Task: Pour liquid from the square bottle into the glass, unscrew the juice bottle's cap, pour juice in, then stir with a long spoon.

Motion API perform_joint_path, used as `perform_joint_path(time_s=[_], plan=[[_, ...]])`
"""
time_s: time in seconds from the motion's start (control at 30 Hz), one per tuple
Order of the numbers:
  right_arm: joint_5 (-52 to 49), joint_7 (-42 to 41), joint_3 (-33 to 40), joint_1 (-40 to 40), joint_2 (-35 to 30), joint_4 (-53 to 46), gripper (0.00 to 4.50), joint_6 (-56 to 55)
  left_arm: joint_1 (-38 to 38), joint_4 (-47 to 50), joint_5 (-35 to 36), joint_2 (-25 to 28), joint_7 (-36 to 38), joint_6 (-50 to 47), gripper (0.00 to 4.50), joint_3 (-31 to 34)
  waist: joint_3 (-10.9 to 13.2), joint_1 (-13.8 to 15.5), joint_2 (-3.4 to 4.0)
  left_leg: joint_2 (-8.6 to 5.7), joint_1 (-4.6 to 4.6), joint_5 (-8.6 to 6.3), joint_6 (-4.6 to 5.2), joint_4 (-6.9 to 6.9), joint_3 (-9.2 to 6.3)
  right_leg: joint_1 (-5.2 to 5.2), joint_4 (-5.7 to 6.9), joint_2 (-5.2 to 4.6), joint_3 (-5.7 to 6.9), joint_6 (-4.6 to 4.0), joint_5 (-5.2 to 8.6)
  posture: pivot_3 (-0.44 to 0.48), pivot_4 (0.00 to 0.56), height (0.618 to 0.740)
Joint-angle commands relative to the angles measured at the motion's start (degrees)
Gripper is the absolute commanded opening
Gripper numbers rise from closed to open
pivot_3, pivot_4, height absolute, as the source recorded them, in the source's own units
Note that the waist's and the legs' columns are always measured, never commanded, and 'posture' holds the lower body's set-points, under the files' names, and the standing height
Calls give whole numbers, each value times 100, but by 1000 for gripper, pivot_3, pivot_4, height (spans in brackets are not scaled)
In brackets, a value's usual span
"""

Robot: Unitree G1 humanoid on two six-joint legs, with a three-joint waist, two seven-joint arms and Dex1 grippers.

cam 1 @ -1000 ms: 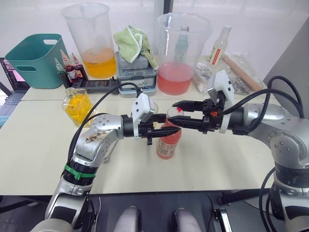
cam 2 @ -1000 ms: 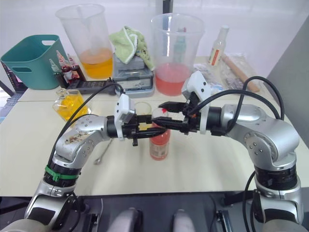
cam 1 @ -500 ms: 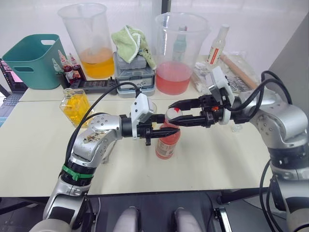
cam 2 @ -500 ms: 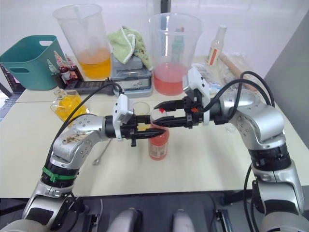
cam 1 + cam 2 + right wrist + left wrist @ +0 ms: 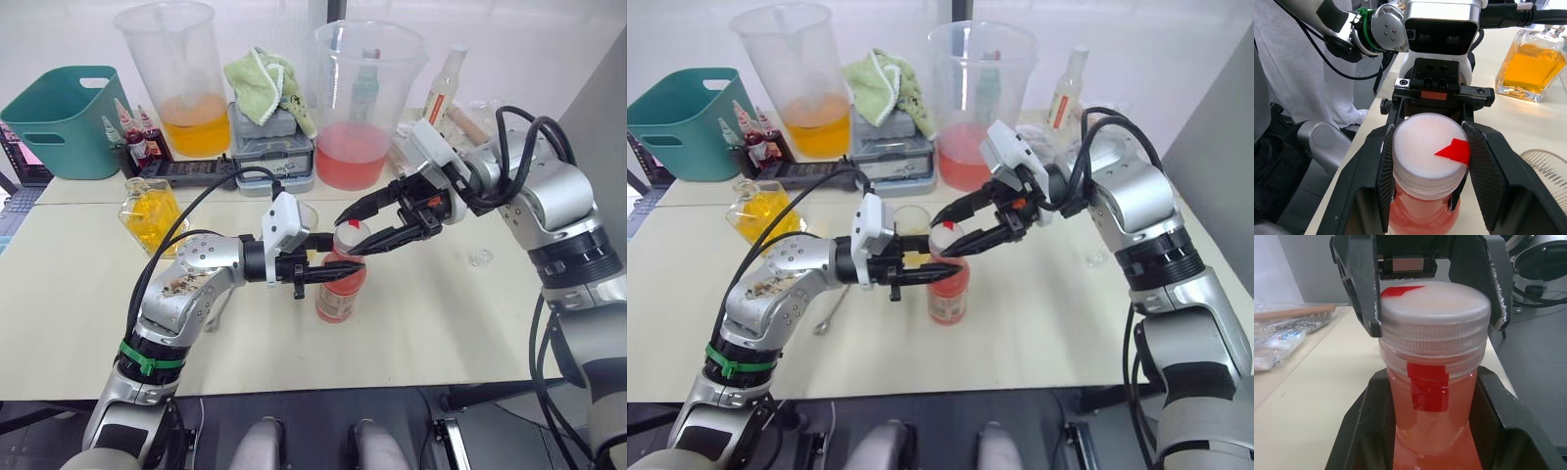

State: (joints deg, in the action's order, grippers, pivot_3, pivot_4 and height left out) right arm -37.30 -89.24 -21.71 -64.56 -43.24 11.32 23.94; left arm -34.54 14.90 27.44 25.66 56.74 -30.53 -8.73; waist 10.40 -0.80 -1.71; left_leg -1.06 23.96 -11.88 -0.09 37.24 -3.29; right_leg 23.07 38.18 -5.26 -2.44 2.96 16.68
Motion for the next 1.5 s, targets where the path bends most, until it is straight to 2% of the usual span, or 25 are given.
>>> perform_joint_path(time_s=[0.03,0.13,0.17,0.5,0.67,0.8,1.07,1.47,1.5], plan=[[-509,-326,458,-150,-34,-691,3329,332,-113,-105,-15,-58,-160,-78,1487,4,0,3,0,0,1,0,0,0,0,1,2,1,0,0,0,0,150,740],[-597,188,1000,133,-84,-1148,4381,608,-139,-126,-9,-75,-159,-87,1487,-5,0,24,0,0,6,0,0,2,-3,3,5,0,2,0,-1,0,150,740],[-596,404,1171,242,-103,-1299,4447,672,-144,-134,-5,-78,-156,-86,1487,-10,-1,44,-1,-1,7,0,0,5,-5,2,4,0,3,1,-1,0,150,740],[-973,2471,2495,1726,-395,-3193,4447,1909,-79,-163,14,-111,-73,14,1487,-69,-1,66,0,2,14,0,0,33,-4,-1,11,4,1,5,-11,0,150,740],[-1044,3803,2803,2412,-246,-3945,4447,2473,-154,-375,-38,-160,37,174,1487,-134,-1,70,-1,2,16,0,0,45,-4,-5,14,6,2,6,-11,0,150,740],[-1071,4377,2845,2588,-135,-4176,4447,2706,-191,-478,-56,-173,103,262,1487,-158,-1,72,-1,0,20,0,1,53,-2,-4,16,4,0,8,-12,0,150,740],[-1135,4855,2778,2629,-55,-4236,4447,2854,-279,-587,-89,-197,136,318,1487,-188,-1,78,-1,-2,19,0,1,57,-2,-8,15,6,2,9,-13,0,150,740],[-1130,4987,2538,2590,34,-4180,4447,2930,-335,-557,-100,-202,83,265,1487,-182,-1,78,-1,-2,19,0,2,57,-2,-8,16,7,2,10,-13,0,150,740],[-1128,5011,2534,2589,47,-4178,3932,2939,-336,-556,-100,-200,82,263,1487,-181,-1,78,-1,-2,19,0,2,57,-2,-8,16,6,2,10,-13,0,150,740]])
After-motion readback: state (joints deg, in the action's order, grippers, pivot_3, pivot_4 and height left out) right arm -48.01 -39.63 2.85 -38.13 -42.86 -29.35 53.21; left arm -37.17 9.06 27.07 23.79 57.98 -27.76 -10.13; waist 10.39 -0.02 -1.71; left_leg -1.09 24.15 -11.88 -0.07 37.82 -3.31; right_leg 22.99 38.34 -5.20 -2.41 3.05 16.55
